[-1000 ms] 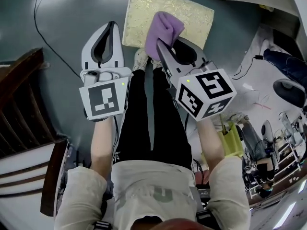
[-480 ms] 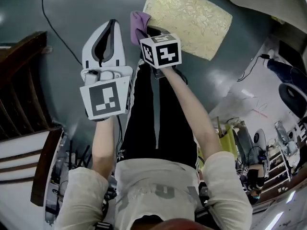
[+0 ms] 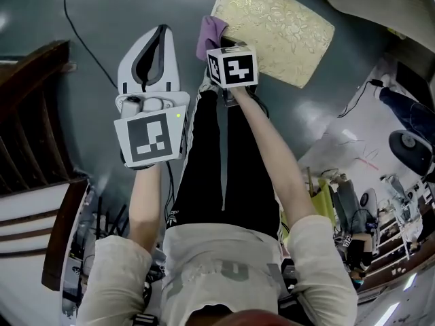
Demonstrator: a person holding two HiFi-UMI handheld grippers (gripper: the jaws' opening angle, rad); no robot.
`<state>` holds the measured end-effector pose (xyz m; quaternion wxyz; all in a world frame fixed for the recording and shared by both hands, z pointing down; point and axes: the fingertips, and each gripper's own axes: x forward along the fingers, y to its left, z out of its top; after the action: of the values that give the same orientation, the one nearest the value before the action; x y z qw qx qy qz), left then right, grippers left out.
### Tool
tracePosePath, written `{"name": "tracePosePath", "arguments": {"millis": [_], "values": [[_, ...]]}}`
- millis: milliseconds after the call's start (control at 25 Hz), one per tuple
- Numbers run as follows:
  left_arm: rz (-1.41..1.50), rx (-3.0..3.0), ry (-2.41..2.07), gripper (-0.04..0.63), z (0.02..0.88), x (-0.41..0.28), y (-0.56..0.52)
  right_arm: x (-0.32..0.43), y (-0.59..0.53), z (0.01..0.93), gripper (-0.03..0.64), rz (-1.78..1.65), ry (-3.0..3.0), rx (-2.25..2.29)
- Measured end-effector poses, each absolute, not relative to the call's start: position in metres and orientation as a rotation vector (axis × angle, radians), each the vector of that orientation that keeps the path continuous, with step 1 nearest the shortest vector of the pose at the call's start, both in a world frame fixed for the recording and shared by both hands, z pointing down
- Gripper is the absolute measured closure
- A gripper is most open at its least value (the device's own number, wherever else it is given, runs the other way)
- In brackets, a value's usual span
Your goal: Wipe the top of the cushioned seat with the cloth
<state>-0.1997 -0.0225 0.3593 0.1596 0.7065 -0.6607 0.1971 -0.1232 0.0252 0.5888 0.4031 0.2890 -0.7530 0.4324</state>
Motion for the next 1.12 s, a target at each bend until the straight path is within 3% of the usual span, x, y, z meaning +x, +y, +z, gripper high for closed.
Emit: {"name": "tracePosePath", "arguments": {"millis": [320, 1120], "values": [[0.573, 2.080, -1.826, 0.589, 0.361, -0.180, -0.035, -0.088, 0.029, 0.584, 0.528, 1.076, -1.876, 0.737], [0.587, 2.279, -1.632, 0.589, 0.359, -0.079, -0.054, 0.120, 0.048, 0.590, 0.527, 1.088, -1.675, 0.996]]}}
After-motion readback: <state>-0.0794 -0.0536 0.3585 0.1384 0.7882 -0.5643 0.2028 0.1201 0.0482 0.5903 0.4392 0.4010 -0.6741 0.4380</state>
